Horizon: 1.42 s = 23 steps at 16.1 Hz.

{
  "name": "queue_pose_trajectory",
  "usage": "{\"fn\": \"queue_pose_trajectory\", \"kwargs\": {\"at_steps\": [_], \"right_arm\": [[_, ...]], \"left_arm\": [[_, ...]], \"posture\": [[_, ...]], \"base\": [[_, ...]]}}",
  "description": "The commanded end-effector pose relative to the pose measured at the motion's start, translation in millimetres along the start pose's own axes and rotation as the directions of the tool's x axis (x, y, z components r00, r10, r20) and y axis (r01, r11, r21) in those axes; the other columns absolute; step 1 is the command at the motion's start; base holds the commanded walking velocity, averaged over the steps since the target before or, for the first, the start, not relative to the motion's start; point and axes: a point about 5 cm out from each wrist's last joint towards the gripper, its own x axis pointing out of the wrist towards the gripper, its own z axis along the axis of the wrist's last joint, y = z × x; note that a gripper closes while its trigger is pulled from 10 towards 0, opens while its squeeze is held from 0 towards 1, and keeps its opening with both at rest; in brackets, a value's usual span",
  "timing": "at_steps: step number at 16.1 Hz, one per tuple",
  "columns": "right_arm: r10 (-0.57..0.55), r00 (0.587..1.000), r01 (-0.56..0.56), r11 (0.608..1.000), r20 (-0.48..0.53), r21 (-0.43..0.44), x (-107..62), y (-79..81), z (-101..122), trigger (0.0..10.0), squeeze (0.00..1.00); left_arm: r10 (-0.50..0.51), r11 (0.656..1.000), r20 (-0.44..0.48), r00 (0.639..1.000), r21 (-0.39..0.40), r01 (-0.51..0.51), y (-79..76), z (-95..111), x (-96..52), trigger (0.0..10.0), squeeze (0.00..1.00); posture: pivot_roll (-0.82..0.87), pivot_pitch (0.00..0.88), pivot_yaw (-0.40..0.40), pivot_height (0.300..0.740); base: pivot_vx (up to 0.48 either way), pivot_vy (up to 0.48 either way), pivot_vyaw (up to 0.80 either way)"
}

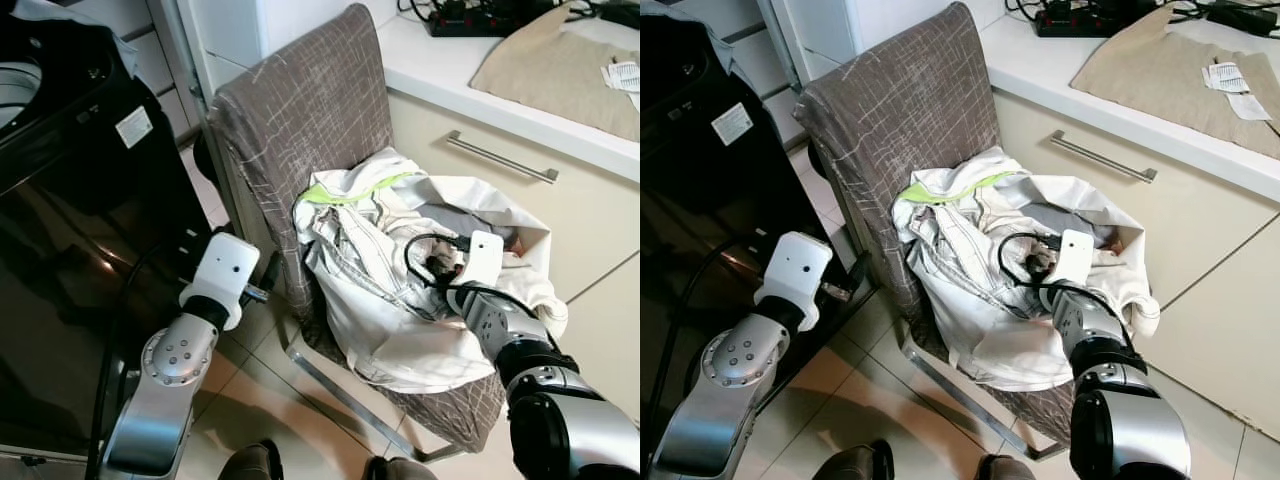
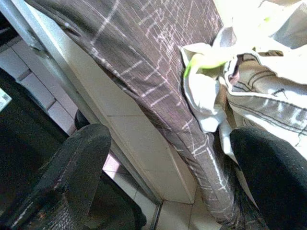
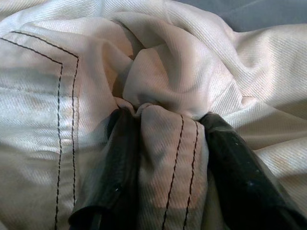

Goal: Clothes washing

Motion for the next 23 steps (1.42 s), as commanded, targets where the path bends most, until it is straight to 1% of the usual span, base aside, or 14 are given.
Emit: {"fn": "queue_pose_trajectory", "kwargs": {"at_steps": [1, 6, 8, 9, 10, 12, 13, 15, 16, 18, 19, 21, 22, 23], "right_arm": [[-0.006, 0.984, 0.007, 1.0, -0.175, 0.006, -4.8, -2.3, -48, 0.0, 0.0], [0.002, 0.986, 0.0, 1.0, -0.164, 0.011, -5.2, 0.7, -50, 0.0, 0.0], [-0.007, 0.99, 0.003, 1.0, -0.14, -0.025, -5.3, 0.4, -49, 0.0, 0.0], [-0.003, 0.993, -0.002, 0.999, -0.121, -0.041, -5.1, 0.9, -46, 0.0, 0.0], [0.001, 0.997, -0.007, 0.997, -0.075, -0.073, -4.5, 2.3, -38, 0.0, 0.0], [0.009, 1.0, -0.01, 0.993, -0.009, -0.114, -4.2, 3.6, -25, 0.0, 0.0], [0.007, 1.0, -0.006, 0.992, 0.01, -0.122, -4.4, 3.4, -21, 0.0, 0.0], [0.039, 0.996, -0.024, 0.984, 0.084, -0.175, -8.2, 5.3, -8, 0.0, 0.0], [0.043, 0.994, -0.025, 0.984, 0.099, -0.176, -9.6, 5.3, -6, 0.0, 0.0], [0.051, 0.99, -0.026, 0.982, 0.129, -0.189, -13.7, 5.1, -1, 0.0, 0.0], [0.067, 0.986, -0.036, 0.98, 0.155, -0.197, -14.8, 7.7, 3, 0.0, 0.0], [0.11, 0.967, -0.059, 0.973, 0.228, -0.223, -18.9, 17.5, 20, 0.0, 0.0], [0.154, 0.933, -0.055, 0.955, 0.326, -0.292, -26.5, 28.7, 44, 0.0, 0.0], [0.192, 0.893, -0.047, 0.939, 0.407, -0.34, -33.6, 36.3, 63, 0.0, 0.0]], "left_arm": [[-0.008, 1.0, -0.004, 1.0, 0.007, 0.008, -2.2, -1, 2.3, 10.0, 0.0], [-0.013, 1.0, -0.004, 1.0, 0.002, 0.013, -4.8, -2, 4.0, 10.0, 0.0], [-0.022, 1.0, -0.013, 1.0, 0.009, 0.022, -6.9, -4, 4.3, 10.0, 0.0], [-0.016, 1.0, -0.017, 1.0, 0.011, 0.016, -6.6, -5, 4.4, 10.0, 0.0], [0.009, 1.0, -0.023, 1.0, -0.01, -0.009, -4.5, -7, 4.8, 10.0, 0.0], [0.032, 0.999, -0.03, 0.999, -0.019, -0.033, -2.2, -13, 3.4, 10.0, 0.0], [0.035, 0.999, -0.03, 0.999, -0.017, -0.035, -2.4, -15, 2.5, 10.0, 0.0], [0.052, 0.998, -0.049, 0.997, -0.023, -0.053, -0.4, -27, -4.2, 10.0, 0.0], [0.056, 0.998, -0.053, 0.997, -0.028, -0.058, -0.6, -28, -4.2, 10.0, 0.0], [0.073, 0.996, -0.03, 0.997, -0.042, -0.074, -2.0, -25, 2.7, 10.0, 0.0], [0.082, 0.996, -0.025, 0.996, -0.044, -0.083, -1.5, -24, 5.4, 10.0, 0.0], [0.131, 0.989, -0.035, 0.991, -0.059, -0.133, 3.9, -27, 9.6, 10.0, 0.0], [0.232, 0.962, -0.067, 0.97, -0.131, -0.239, 14.2, -31, 12.9, 10.0, 0.0], [0.296, 0.937, -0.082, 0.952, -0.171, -0.306, 19.4, -32, 14.1, 10.0, 0.0]], "posture": [[0.06, 0.223, 0.049, 0.74], [0.05, 0.223, 0.048, 0.74], [0.05, 0.221, 0.05, 0.74], [0.05, 0.221, 0.05, 0.74], [0.05, 0.214, 0.047, 0.74], [0.05, 0.206, 0.04, 0.74], [0.04, 0.2, 0.035, 0.74], [0.03, 0.177, 0.021, 0.74], [0.03, 0.172, 0.017, 0.74], [0.03, 0.149, 0.004, 0.74], [0.03, 0.131, -0.001, 0.74], [0.02, 0.111, -0.006, 0.74], [0.01, 0.081, -0.015, 0.74], [0.0, 0.067, -0.019, 0.74]], "base": [[0.0, 0.0, 0.0], [0.0, 0.0, 0.0], [0.0, 0.0, 0.0], [0.0, 0.0, 0.0], [0.0, 0.0, 0.0], [0.0, 0.0, 0.0], [0.0, 0.0, 0.0], [0.0, 0.0, 0.0], [0.0, 0.0, 0.0], [0.0, 0.0, 0.0], [0.0, 0.0, 0.0], [0.0, 0.0, 0.0], [0.0, 0.0, 0.0], [0.0, 0.0, 0.0]]}}
